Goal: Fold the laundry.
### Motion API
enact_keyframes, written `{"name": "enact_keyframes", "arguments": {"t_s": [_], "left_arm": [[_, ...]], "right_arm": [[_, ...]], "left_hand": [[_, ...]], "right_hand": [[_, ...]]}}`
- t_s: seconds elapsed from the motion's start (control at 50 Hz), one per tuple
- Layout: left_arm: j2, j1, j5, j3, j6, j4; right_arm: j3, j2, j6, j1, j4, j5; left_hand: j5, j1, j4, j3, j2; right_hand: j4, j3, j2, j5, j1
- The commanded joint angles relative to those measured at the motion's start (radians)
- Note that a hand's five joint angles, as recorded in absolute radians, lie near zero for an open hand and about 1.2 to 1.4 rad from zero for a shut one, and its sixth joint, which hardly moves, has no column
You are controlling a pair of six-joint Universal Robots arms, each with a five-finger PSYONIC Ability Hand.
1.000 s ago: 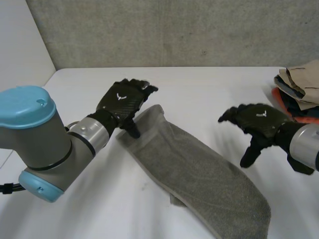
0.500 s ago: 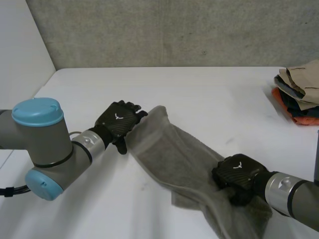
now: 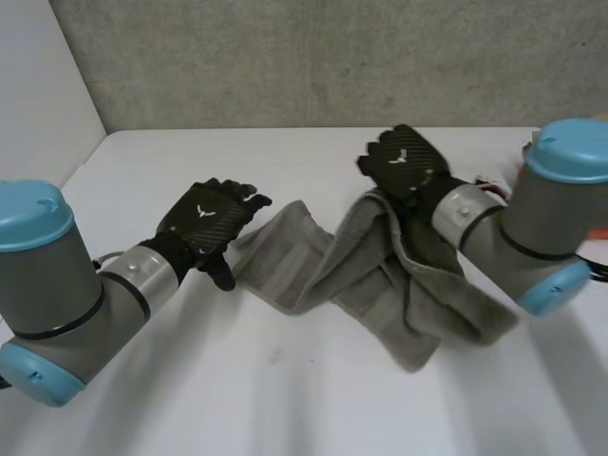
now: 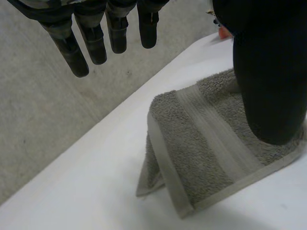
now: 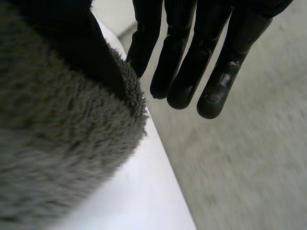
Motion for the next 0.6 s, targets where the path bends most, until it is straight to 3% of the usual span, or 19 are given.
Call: {"name": "enact_keyframes", "arguments": {"t_s": [0.02, 0.06, 0.12, 0.14, 0.28, 0.36, 0.42, 0.52, 0.6], "left_arm": [[-0.016, 0.011, -0.03, -0.024, -0.039, 0.002], [-0.023, 0.008, -0.067, -0.021, -0.055, 0.002], [-0.037, -0.004, -0.113, -0.016, -0.081, 0.002], [-0.048, -0.012, -0.14, -0.01, -0.101, 0.001], [-0.071, -0.037, -0.181, 0.01, -0.138, -0.004], [-0.089, -0.041, -0.177, 0.021, -0.132, -0.004], [-0.097, -0.043, -0.177, 0.036, -0.132, -0.005], [-0.105, -0.044, -0.177, 0.044, -0.133, -0.004], [-0.105, -0.049, -0.176, 0.041, -0.135, -0.004]], "right_arm": [[-0.081, 0.14, 0.006, 0.01, -0.09, -0.152], [-0.092, 0.163, 0.007, 0.012, -0.094, -0.14], [-0.081, 0.159, 0.007, 0.015, -0.09, -0.113], [-0.065, 0.137, 0.012, 0.016, -0.085, -0.071], [0.084, -0.085, 0.142, -0.002, 0.008, 0.159], [0.126, -0.205, 0.287, -0.049, 0.111, 0.214], [0.126, -0.251, 0.341, -0.112, 0.223, 0.214], [0.12, -0.279, 0.346, -0.282, 0.554, 0.179], [0.173, -0.269, 0.335, -0.352, 0.608, 0.126]], "left_hand": [[0.021, 0.045, 0.034, 0.03, 0.034], [0.027, 0.051, 0.04, 0.036, 0.04], [0.03, 0.054, 0.043, 0.039, 0.043], [0.036, 0.06, 0.049, 0.045, 0.048], [0.033, 0.057, 0.046, 0.042, 0.045], [0.033, 0.057, 0.046, 0.042, 0.045], [0.033, 0.057, 0.046, 0.042, 0.045], [0.033, 0.057, 0.046, 0.042, 0.045], [0.033, 0.057, 0.046, 0.042, 0.045]], "right_hand": [[0.209, 0.218, 0.23, 0.248, 0.425], [0.209, 0.218, 0.23, 0.248, 0.425], [-0.942, -0.934, -0.921, -0.904, -0.727], [-1.012, -1.004, -0.991, -0.974, -0.797], [-1.012, -1.004, -0.991, -0.974, -0.797], [-1.012, -1.004, -0.991, -0.974, -0.797], [-1.012, -1.004, -0.991, -0.974, -0.797], [-1.012, -1.004, -0.991, -0.974, -0.797], [-1.012, -1.004, -0.991, -0.974, -0.797]]}}
